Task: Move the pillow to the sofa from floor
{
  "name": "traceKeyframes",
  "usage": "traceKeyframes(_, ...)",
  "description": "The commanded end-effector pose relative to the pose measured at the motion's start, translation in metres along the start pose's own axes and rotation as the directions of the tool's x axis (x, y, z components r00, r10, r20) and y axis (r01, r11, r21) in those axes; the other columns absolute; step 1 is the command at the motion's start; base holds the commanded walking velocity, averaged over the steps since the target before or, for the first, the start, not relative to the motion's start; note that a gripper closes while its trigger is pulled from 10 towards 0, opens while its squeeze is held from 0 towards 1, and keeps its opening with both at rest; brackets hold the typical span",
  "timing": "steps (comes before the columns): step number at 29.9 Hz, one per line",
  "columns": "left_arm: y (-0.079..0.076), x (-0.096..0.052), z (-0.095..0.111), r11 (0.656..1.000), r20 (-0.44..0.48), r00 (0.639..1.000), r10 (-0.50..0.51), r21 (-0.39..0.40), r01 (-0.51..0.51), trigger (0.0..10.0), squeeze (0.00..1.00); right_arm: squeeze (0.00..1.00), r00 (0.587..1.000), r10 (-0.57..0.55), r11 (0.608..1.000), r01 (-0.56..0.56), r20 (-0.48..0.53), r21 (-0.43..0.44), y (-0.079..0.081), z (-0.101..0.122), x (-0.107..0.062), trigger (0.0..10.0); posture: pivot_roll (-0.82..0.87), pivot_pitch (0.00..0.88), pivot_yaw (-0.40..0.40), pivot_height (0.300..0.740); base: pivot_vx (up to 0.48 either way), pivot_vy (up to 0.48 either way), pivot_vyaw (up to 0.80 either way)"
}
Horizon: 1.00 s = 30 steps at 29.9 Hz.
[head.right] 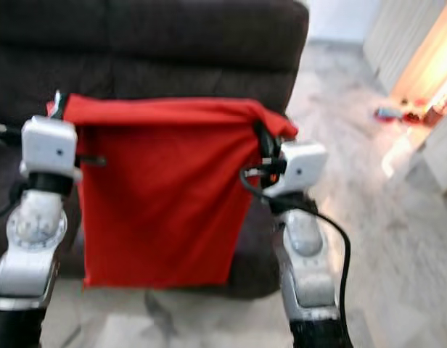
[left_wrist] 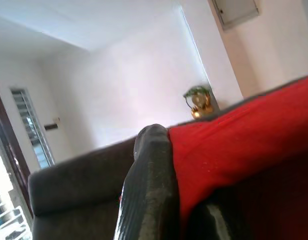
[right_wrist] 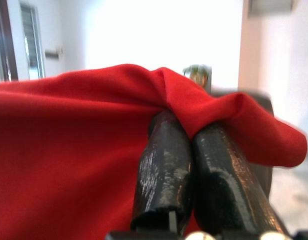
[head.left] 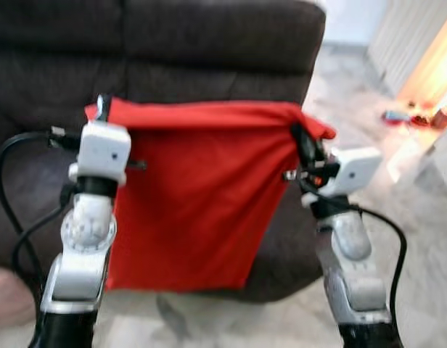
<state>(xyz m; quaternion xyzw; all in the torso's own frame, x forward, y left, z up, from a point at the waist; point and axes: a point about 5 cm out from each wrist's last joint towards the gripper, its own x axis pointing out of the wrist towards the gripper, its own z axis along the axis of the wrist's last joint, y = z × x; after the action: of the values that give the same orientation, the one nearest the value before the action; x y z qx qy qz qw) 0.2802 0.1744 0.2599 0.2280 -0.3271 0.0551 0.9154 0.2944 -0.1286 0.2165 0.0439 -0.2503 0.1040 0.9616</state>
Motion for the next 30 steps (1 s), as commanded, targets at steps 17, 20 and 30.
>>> traceKeyframes(17,0.017,0.010,0.022,0.999,0.077,0.996,0.044,0.027,-0.047,10.0,0.00,0.00,0.983,-0.004,1.000,-0.001,0.183,0.029,0.003,0.047,0.018,10.0,0.15,0.093,-0.078,0.740,0.358,0.000,0.00)
traceKeyframes(20,0.017,0.010,0.022,0.999,0.071,0.997,0.043,0.028,-0.045,10.0,0.00,0.00,0.984,-0.004,1.000,-0.001,0.176,0.029,0.003,0.046,0.018,10.0,0.15,0.094,-0.078,0.740,0.356,0.000,0.00)
traceKeyframes(30,-0.012,0.000,-0.006,0.983,-0.104,0.978,-0.183,-0.018,0.182,10.0,0.00,0.00,0.996,-0.010,1.000,0.008,0.084,0.025,0.003,0.027,0.013,10.0,0.15,0.096,-0.078,0.740,0.239,0.000,0.00)
